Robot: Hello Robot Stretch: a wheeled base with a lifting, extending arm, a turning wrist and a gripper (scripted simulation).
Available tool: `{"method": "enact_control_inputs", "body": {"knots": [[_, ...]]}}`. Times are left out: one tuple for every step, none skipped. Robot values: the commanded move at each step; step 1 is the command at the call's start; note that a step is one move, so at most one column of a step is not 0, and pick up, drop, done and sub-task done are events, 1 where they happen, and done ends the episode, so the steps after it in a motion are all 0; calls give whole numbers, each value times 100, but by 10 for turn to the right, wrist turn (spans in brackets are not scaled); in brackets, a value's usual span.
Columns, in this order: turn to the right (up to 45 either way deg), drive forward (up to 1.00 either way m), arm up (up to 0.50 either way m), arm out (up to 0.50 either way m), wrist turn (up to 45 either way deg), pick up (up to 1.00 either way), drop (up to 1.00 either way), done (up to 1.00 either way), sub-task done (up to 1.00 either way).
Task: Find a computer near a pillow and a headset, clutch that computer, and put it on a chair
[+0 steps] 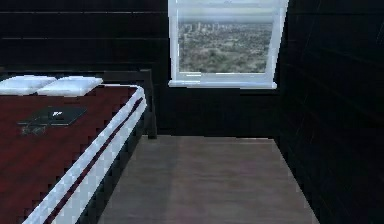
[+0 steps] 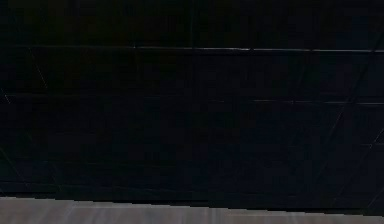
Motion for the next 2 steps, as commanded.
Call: {"method": "enact_control_inputs", "body": {"knots": [[0, 50, 0, 0, 0, 0, 0, 0, 0], [-450, 0, 0, 0, 0, 0, 0, 0, 0]]}}
